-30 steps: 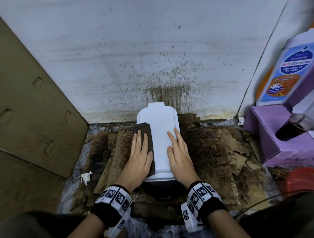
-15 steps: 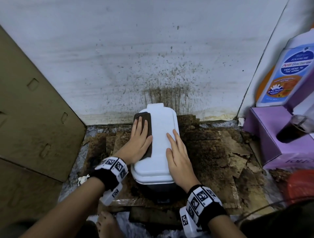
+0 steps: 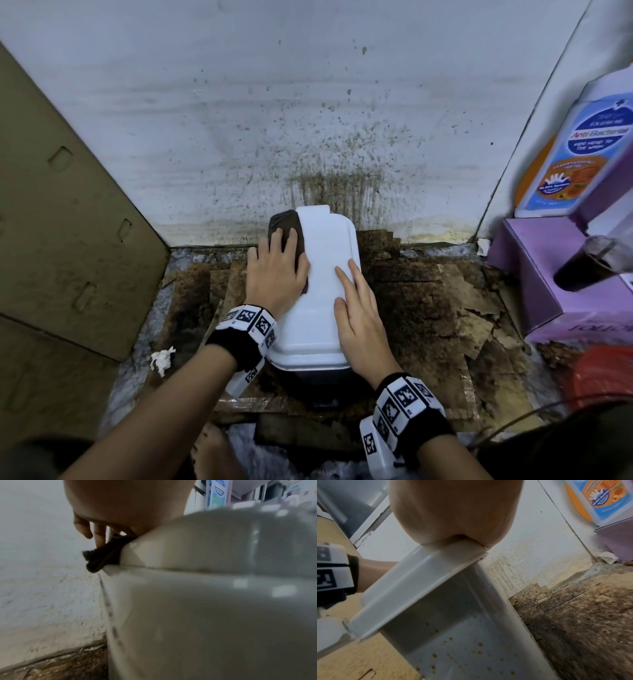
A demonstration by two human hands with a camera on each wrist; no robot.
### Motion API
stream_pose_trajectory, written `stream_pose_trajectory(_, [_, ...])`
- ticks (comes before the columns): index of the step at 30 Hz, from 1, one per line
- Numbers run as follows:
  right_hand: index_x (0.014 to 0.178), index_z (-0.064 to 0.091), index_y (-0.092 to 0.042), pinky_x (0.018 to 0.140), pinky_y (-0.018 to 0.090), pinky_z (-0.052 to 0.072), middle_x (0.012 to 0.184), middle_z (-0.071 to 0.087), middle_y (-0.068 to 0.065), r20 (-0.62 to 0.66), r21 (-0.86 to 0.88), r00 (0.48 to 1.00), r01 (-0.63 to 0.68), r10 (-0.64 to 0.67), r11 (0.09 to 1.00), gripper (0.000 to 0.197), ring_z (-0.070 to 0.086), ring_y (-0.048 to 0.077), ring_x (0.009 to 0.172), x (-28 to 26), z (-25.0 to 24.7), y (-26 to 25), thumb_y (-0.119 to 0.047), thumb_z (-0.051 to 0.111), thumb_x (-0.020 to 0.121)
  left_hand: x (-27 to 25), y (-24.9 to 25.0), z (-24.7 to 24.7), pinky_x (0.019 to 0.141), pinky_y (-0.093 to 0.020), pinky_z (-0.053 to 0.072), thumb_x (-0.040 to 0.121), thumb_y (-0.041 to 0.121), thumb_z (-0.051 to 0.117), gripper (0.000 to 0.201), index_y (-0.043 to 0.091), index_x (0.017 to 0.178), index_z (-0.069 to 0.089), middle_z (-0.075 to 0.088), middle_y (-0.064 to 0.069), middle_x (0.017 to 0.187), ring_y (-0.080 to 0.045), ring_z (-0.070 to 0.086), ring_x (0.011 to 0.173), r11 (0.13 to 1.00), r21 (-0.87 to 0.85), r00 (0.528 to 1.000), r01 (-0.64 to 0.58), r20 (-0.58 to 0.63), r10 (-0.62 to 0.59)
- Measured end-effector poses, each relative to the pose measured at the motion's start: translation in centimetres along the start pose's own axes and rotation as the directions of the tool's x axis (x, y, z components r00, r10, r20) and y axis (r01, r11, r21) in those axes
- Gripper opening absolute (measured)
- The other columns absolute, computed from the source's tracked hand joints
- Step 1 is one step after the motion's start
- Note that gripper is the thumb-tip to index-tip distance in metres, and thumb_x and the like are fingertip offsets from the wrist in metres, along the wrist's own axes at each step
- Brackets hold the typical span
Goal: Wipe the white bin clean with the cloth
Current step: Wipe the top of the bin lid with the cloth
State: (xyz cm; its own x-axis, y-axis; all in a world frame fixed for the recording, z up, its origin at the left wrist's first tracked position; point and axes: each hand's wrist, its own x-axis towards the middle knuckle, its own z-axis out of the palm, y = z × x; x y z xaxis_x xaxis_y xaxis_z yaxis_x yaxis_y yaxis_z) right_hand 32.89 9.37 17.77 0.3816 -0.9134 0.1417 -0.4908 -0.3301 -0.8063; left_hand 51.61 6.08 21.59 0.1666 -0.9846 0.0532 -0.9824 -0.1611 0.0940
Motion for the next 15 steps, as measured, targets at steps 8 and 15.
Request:
stream_pose_trajectory(8, [0.157,0.025,-0.032,0.12,0.022,0.015,0.165,0.003,-0.024,0.004,0.012,1.0,0.006,-0.006,1.0,0.048,0.005,-0.008,0.148,-0.04,-0.05,0.09,-0.027,0.031,0.11,0.1,-0.09,0.15,0.099,-0.05,0.04,0.102,0.05,0.035,0.062,0.015,0.154,0.032,0.041,-0.022,0.136,-0.041,0.043,0.121,0.994,-0.095,0.997,0.057,-0.038,-0.061])
stream_pose_trajectory(15, [0.158,0.025,-0.032,0.12,0.021,0.013,0.165,0.002,-0.024,0.008,0.009,1.0,0.005,-0.005,1.0,0.048,0.005,-0.005,0.149,-0.04,-0.04,0.08,-0.027,0.031,0.11,0.11,-0.26,0.47,0.123,-0.051,0.015,0.109,0.043,0.02,0.064,0.015,0.164,0.002,0.005,-0.019,0.17,-0.036,0.008,0.156,0.965,-0.249,0.993,0.081,0.107,-0.055])
